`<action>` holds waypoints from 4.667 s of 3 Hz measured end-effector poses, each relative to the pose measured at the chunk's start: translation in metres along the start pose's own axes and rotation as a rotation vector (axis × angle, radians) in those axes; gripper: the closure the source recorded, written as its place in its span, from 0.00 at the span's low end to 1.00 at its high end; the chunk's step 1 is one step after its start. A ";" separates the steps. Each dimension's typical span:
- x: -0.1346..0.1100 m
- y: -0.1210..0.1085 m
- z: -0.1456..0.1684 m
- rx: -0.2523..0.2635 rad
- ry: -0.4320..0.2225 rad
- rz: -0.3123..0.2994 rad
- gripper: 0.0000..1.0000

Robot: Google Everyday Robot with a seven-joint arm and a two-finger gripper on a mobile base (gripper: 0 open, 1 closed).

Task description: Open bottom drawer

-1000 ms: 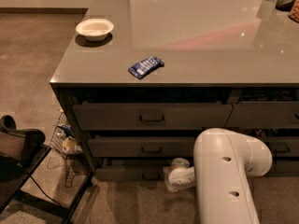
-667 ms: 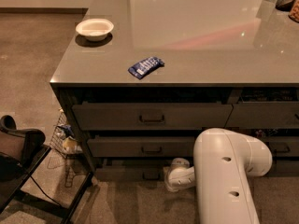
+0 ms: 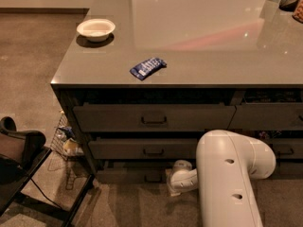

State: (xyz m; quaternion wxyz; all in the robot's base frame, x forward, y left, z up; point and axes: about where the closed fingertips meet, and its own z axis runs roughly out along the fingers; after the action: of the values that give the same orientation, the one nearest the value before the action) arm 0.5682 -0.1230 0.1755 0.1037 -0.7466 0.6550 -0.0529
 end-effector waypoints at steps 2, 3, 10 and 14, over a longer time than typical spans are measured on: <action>0.000 0.000 0.000 -0.001 0.000 0.000 0.00; -0.001 -0.004 0.000 0.009 0.004 -0.007 0.00; 0.036 -0.026 0.016 -0.040 0.072 0.102 0.83; 0.029 -0.005 0.007 -0.066 0.063 0.143 1.00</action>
Offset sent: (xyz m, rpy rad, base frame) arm -0.0003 0.0001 -0.0003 0.0000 0.0006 0.0001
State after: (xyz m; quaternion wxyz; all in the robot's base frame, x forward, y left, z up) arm 0.5788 -0.1502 0.1684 0.0621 -0.6990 0.7109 -0.0471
